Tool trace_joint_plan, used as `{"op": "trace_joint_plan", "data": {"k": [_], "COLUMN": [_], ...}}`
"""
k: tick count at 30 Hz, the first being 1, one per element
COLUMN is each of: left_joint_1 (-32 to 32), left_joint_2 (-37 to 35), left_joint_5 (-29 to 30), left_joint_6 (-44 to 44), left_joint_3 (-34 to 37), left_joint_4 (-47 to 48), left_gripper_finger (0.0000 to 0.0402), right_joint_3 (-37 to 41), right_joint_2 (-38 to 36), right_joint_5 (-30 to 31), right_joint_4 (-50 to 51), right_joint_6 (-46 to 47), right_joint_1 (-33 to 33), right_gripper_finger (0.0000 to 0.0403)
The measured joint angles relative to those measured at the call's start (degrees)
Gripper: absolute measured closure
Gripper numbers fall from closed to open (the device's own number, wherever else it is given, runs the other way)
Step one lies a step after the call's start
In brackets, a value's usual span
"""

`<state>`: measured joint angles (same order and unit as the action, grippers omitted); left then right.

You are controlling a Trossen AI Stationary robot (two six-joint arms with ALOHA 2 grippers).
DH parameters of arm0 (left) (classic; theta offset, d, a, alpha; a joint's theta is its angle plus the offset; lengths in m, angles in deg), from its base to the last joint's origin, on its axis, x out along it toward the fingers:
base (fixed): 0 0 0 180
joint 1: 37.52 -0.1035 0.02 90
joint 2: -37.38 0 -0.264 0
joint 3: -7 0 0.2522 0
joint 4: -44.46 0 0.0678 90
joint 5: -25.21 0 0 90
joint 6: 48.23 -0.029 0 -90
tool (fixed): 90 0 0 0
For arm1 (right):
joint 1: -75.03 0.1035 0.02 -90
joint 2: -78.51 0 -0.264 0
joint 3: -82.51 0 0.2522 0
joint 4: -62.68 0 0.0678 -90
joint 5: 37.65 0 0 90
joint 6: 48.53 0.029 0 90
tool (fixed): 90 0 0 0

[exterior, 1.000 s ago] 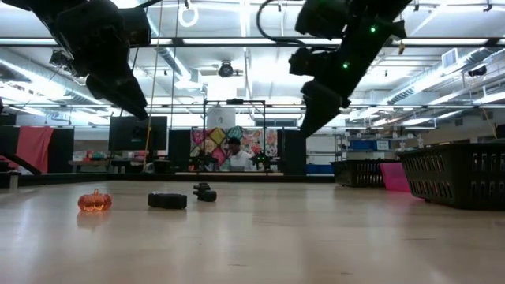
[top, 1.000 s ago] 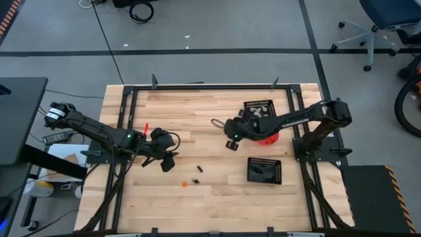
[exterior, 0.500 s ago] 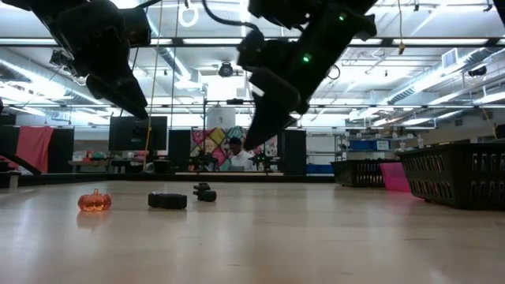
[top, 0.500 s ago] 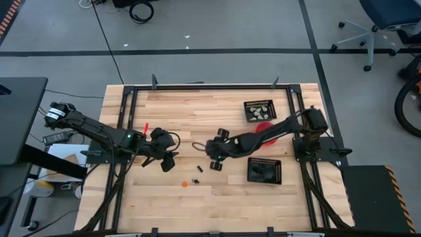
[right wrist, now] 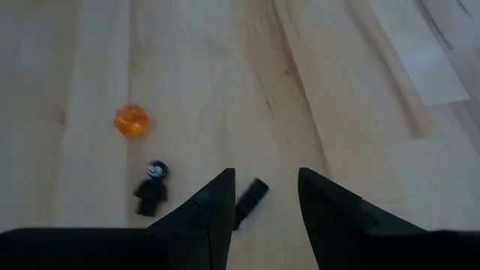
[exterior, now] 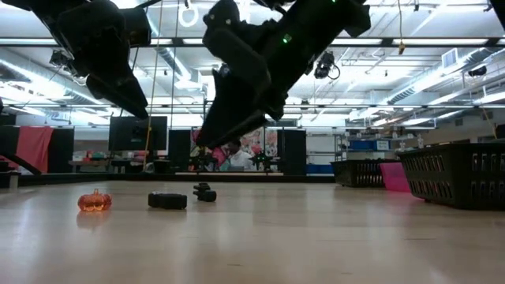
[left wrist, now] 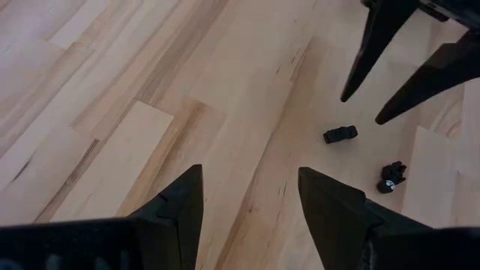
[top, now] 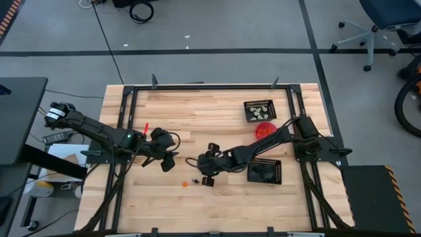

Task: Sort Halloween decoration
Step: Put the black skeleton toy into the bottom black bin

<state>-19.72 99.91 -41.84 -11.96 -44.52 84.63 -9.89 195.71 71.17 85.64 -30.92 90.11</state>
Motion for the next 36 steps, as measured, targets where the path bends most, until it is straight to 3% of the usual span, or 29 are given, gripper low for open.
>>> {"op": "trace_joint_plan", "data": {"k": [15,36], "left_joint_1": [0.0,0.0], "left_joint_2": [0.1,0.1], "left_joint_5": [0.0,0.0], "left_joint_6": [0.0,0.0], "left_joint_3": [0.0,0.0], "left_joint_4": [0.0,-0.4], "left_gripper_finger": [0.0209,0.0209], "right_joint_3": [2.4,2.7], "right_joint_2": [3.6,8.4], "right_joint_5": [4.1,2.3], "right_joint_4": [-7.9,-11.3], "right_joint_6": [5.0,6.4], "right_joint_1": [1.0,1.5], "right_gripper_finger": [0.0238,0.0241]}}
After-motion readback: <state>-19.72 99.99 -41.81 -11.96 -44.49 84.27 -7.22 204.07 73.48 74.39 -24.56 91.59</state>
